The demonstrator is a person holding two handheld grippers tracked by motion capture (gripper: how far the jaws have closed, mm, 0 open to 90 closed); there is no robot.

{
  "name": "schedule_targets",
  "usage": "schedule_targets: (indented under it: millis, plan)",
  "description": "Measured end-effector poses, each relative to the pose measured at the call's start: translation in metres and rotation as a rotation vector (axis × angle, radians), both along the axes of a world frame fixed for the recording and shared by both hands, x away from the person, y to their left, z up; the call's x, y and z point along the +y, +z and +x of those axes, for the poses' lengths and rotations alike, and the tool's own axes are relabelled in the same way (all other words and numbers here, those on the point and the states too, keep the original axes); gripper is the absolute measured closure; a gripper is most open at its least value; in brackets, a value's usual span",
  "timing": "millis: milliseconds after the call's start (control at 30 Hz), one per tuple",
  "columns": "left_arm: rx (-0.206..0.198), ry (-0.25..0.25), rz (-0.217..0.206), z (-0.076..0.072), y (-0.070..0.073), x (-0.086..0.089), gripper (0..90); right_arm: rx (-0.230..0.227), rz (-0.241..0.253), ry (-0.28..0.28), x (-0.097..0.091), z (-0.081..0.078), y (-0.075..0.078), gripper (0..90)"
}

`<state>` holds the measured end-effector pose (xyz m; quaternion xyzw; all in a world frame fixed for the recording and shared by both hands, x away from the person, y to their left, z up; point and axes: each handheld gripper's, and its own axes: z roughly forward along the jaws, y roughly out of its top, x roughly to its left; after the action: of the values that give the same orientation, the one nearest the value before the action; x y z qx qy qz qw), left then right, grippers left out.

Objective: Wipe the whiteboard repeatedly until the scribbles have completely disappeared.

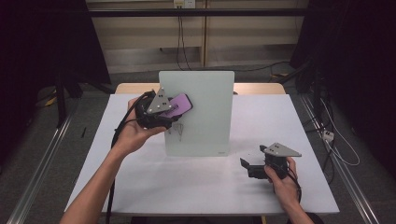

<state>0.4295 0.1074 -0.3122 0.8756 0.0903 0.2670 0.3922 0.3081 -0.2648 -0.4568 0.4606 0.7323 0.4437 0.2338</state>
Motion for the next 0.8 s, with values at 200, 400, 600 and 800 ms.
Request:
schedule_targets:
  millis: [200, 400, 600, 800]
  plan:
    - [0.015, -0.008, 0.005, -0.005, -0.014, 0.004, 41.2, -0.001, -0.001, -0.001, 0.0, 0.0, 0.0, 6.0]
    - [0.038, -0.019, 0.018, -0.011, -0.029, 0.005, 41.2, 0.002, 0.001, -0.002, 0.0, 0.0, 0.0, 6.0]
    - [0.059, -0.03, 0.054, -0.015, -0.038, 0.002, 41.2, 0.001, 0.001, 0.0, 0.001, 0.0, 0.0, 6.0]
    - [0.071, -0.044, 0.081, -0.018, -0.045, 0.0, 41.2, 0.004, 0.002, 0.0, 0.001, 0.0, 0.0, 6.0]
